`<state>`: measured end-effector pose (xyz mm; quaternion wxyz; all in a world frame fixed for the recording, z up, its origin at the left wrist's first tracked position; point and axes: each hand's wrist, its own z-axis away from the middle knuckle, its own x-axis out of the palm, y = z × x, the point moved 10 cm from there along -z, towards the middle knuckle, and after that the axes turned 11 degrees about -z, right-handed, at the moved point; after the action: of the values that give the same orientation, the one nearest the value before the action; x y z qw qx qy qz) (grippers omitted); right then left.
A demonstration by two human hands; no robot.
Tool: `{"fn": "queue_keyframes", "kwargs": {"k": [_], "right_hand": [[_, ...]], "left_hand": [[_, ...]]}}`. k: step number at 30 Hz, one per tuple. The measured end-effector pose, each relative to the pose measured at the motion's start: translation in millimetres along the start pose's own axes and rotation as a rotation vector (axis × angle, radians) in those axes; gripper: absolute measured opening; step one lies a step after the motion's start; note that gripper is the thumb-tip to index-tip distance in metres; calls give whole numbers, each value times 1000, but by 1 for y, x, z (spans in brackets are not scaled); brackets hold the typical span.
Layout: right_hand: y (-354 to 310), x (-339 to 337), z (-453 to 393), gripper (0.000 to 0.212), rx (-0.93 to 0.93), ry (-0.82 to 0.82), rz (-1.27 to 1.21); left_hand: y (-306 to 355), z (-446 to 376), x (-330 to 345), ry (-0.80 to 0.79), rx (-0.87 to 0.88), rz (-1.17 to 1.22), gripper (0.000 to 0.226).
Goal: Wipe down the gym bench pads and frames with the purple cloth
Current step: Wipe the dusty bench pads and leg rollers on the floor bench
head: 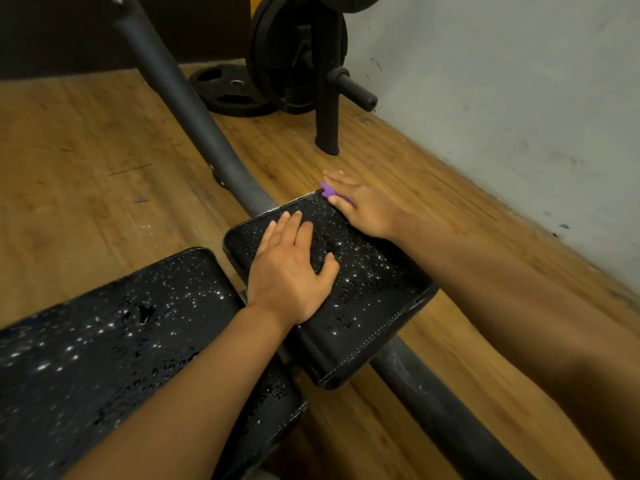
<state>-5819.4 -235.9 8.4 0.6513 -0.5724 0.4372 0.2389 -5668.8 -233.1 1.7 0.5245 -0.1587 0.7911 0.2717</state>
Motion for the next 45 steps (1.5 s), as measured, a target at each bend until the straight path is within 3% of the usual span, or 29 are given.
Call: {"fn": "queue_keyframes", "kwargs": {"k": [6, 9, 18, 22, 25, 27, 30, 33, 40, 42, 45], "right_hand": [[-6, -11, 141, 49, -109, -44, 39], [-15, -12, 172, 46, -137, -37, 24], [0, -14, 134, 45, 95, 128, 63], [-58, 24, 182, 49, -83, 19, 105], [-66, 31, 193, 48, -183, -79, 66], [-46, 19, 175, 46, -117, -72, 86], [-7, -7, 141, 44, 96, 68, 72], [-10, -5, 138, 44, 211, 181, 115], [-102, 51, 188, 42, -96, 59, 14], [-89, 40, 181, 42, -88, 42, 31], [-30, 7, 160, 40, 131, 138, 44]], "left_hand": [[0, 0, 2, 14, 3, 8, 77], [-1, 0, 2, 25, 2, 0, 75], [0, -1, -1, 13, 0, 48, 71], [0, 0, 0, -4, 2, 55, 71], [0, -1, 0, -16, 2, 46, 65], [-2, -1, 1, -37, -6, 42, 61], [-1, -1, -1, -50, -9, 39, 61], [-1, -2, -1, -66, -21, 40, 61], [0, -1, 2, -163, 12, 63, 58], [-1, -1, 2, -217, 37, 43, 58], [-1, 2, 4, -291, 99, 11, 59]]}}
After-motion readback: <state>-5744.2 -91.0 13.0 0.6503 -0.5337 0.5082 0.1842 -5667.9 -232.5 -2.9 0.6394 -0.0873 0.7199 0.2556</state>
